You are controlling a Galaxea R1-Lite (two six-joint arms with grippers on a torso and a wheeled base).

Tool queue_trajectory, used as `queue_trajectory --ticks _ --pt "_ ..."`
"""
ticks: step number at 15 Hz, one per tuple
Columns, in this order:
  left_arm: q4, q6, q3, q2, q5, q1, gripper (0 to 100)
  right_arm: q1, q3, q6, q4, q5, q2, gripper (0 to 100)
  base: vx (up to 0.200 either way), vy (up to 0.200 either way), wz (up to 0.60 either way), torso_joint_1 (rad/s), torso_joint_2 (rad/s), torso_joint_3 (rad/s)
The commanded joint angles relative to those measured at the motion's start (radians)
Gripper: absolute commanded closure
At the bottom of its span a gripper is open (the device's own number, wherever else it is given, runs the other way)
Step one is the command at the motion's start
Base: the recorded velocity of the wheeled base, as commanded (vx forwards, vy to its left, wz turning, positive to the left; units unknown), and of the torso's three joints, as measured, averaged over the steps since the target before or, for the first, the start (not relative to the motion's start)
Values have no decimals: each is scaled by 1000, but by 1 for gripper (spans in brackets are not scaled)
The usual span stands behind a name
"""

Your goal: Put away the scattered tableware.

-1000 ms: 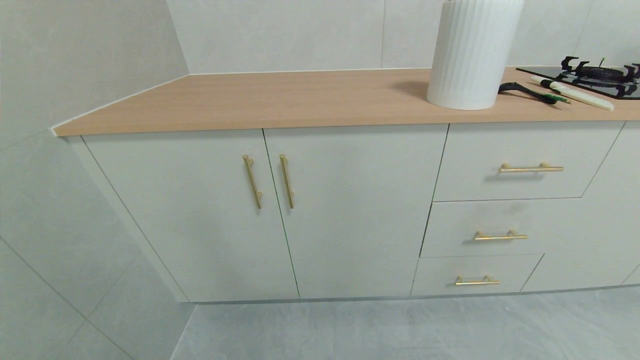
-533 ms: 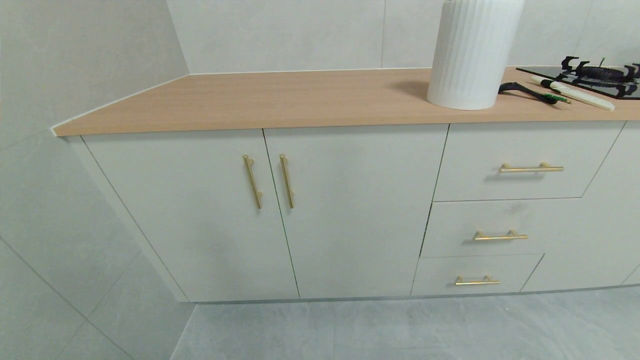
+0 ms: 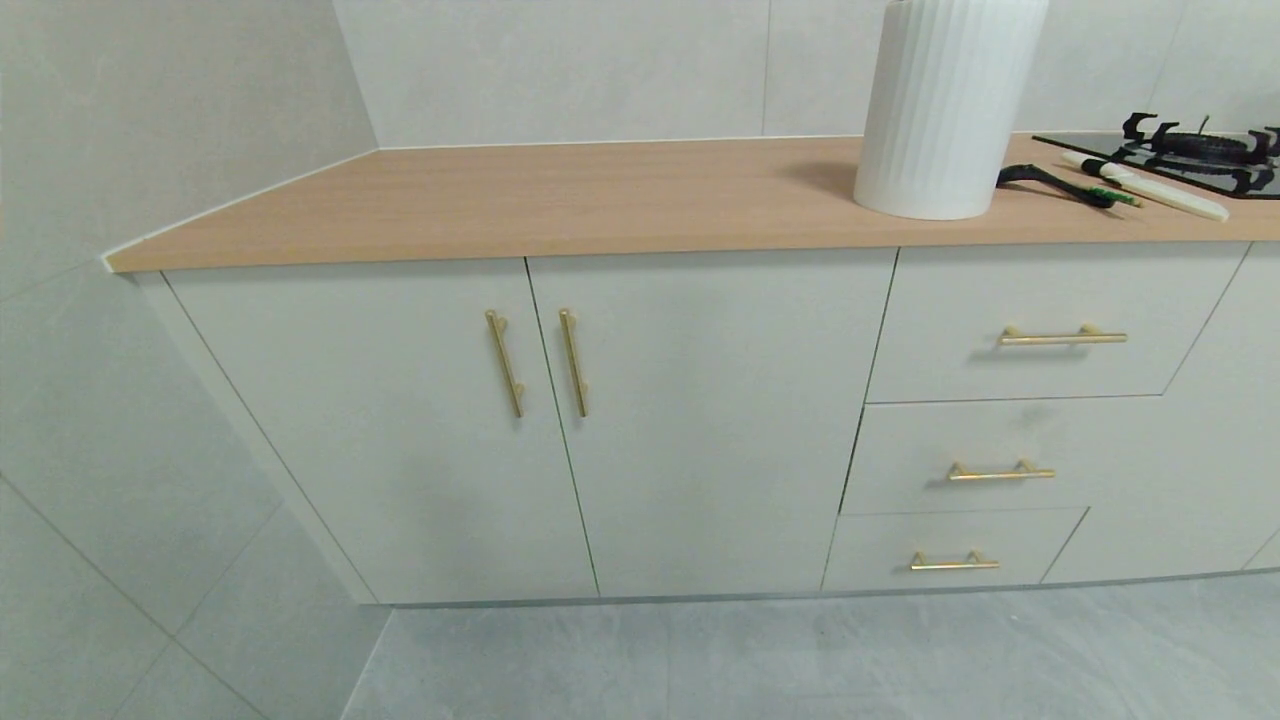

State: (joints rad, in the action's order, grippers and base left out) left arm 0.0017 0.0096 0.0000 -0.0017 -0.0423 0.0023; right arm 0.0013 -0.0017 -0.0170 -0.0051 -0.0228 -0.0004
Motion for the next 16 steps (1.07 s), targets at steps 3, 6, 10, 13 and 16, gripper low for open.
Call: queue_trajectory --ticks 3,6,10,13,16 --pt "0 1 0 2 1 1 0 0 0 -11 10 -8 2 0 0 0 0 0 0 0" --pt "0 3 0 2 1 1 0 0 0 -11 10 -8 2 0 0 0 0 0 0 0" --pt "0 -5 0 2 9 1 0 0 0 -11 10 -8 2 0 0 0 0 0 0 0" --pt "0 -7 -2 2 10 -1 0 0 0 -11 10 -8 2 0 0 -133 0 3 0 0" --pt "0 -7 0 2 10 1 0 0 0 -11 10 -8 2 0 0 -200 0 5 2 -1"
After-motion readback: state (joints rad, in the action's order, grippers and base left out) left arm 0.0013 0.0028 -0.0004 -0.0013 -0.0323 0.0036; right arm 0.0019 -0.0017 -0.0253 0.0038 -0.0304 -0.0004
